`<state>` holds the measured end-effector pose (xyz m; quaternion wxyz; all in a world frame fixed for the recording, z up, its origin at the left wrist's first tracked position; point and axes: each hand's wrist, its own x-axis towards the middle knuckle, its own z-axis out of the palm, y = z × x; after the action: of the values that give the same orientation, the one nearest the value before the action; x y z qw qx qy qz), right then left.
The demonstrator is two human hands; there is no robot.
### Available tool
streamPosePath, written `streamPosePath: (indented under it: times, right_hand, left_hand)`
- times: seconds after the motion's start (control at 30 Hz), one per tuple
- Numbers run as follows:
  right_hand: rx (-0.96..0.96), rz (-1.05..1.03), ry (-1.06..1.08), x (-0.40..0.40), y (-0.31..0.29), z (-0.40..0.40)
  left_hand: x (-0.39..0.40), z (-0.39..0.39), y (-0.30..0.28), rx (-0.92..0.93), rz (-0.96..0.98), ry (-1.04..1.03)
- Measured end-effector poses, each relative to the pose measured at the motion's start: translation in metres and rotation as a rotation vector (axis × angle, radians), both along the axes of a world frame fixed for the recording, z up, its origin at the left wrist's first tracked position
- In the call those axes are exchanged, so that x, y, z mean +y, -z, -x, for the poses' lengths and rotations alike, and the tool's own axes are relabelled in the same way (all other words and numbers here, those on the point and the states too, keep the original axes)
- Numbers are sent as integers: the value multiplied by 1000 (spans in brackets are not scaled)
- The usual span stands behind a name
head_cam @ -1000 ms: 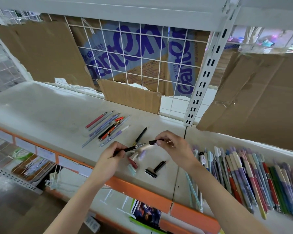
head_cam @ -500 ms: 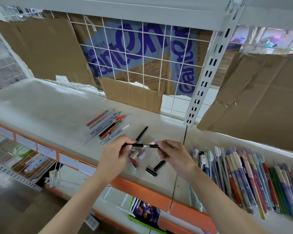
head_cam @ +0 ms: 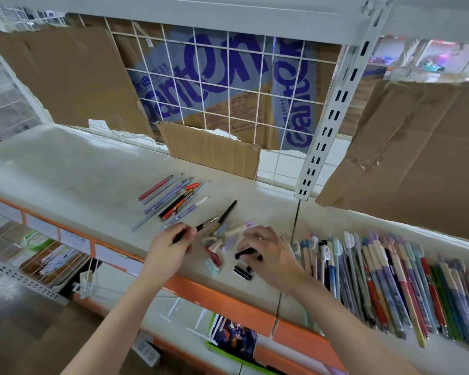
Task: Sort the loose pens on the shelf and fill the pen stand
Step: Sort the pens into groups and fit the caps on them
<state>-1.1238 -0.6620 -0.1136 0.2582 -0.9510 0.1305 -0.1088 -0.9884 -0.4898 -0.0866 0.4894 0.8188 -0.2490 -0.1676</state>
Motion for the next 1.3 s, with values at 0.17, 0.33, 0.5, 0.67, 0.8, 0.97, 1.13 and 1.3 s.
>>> streamPosePath:
  times: [0.17, 0.33, 0.5, 0.67, 0.8, 0.97, 1.13, 1.3]
  right_hand:
    - [-157, 360, -97, 14, 5, 4]
    - [-142, 343, -159, 14, 3, 2]
    - [-199, -486, 117, 7, -22, 4]
    - [-425, -1018, 362, 1, -35, 3]
    - [-500, -1080, 412, 3, -38, 3]
    - [-501, -1049, 389, 3, -40, 3]
    - [-430, -940, 313, 5, -39, 3]
    - [-490, -1033, 343, 9, -40, -1]
  left_hand:
    - [2, 2, 5, 90, 62, -29]
    - [1, 4, 4, 138, 110, 5]
    - [0, 11, 2, 169, 146, 91]
    - [-4, 19, 1, 201, 157, 162]
    - [-8, 26, -5, 219, 176, 174]
    - [-12, 28, -9, 191, 152, 183]
    - [-14, 28, -10, 107, 74, 204]
    - [-23, 39, -8, -74, 131, 130]
